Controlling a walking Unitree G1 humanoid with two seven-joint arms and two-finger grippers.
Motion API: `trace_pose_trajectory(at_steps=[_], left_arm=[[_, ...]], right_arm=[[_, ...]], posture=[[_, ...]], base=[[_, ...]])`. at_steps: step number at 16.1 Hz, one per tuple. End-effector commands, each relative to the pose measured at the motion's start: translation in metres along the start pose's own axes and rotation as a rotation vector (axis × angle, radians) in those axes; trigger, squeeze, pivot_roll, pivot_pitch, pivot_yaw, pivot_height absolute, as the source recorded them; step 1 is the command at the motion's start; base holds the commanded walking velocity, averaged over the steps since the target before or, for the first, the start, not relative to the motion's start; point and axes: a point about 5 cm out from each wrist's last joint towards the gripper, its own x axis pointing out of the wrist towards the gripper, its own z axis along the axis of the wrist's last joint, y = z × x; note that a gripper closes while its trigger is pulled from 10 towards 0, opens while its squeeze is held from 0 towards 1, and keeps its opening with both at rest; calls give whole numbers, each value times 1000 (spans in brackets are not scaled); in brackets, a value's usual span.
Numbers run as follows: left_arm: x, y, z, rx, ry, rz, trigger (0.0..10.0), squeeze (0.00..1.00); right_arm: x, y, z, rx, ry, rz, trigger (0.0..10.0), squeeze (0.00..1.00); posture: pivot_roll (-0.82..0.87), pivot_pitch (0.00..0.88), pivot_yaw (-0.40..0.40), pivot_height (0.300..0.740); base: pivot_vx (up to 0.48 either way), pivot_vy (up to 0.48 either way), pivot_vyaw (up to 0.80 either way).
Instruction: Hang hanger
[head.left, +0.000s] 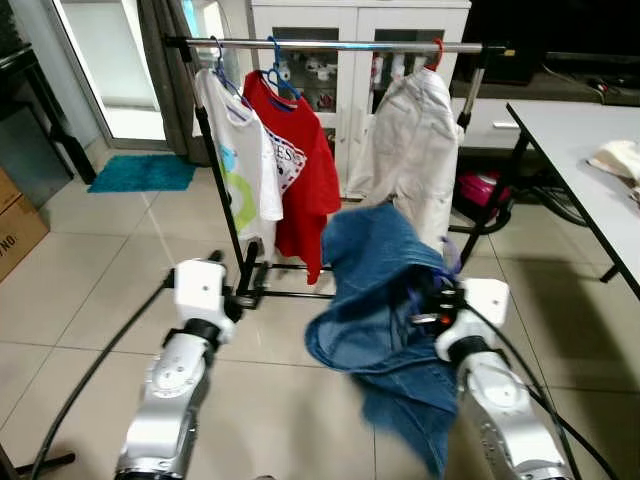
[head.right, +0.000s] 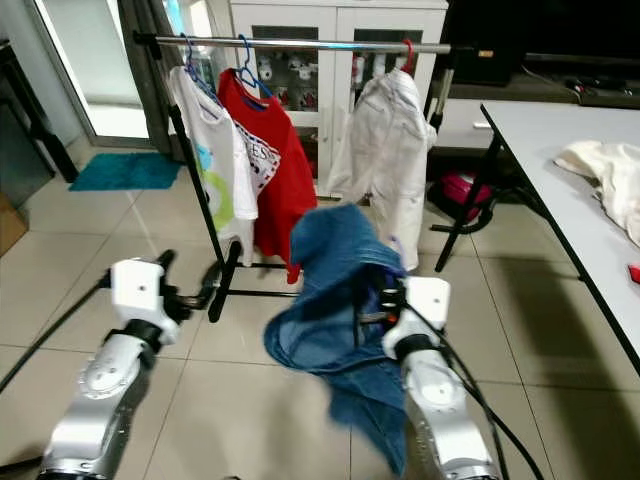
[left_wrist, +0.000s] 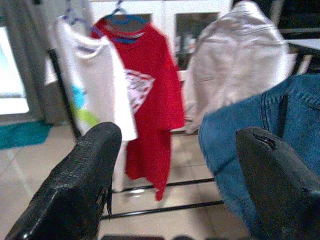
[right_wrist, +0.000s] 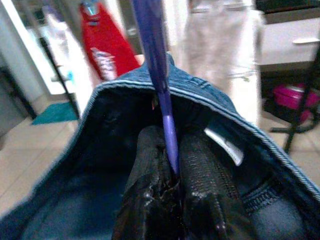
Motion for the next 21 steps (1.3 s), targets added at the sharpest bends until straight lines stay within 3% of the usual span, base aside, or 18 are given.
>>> trace_pose_trajectory(at_steps=[1, 5, 9, 18, 21], left_arm=[[2, 4, 3, 20, -15, -1, 10000, 0], [4, 4, 4, 23, -28, -15, 10000, 0], [5, 3, 5, 12, -36, -32, 10000, 0], [6, -2, 4, 18, -13, -70, 10000, 0], [7, -2, 5, 18, -10, -83, 10000, 0]], right_arm=[[3, -5, 13, 25, -77, -37, 10000, 0], [3, 2, 19, -36, -114, 11, 10000, 0], [6, 5, 25, -23, -137, 22, 10000, 0], [9, 2, 28, 30, -145, 2, 10000, 0], [10, 0, 28, 39, -130, -4, 10000, 0]], posture=[[-139, 0, 27, 740], [-139, 0, 29, 740], [-136, 0, 23, 740], [-136, 0, 26, 740], [-136, 0, 27, 740]], base=[[0, 0, 0], [140, 0, 0], [322, 0, 531], [336, 0, 0], [336, 0, -800]])
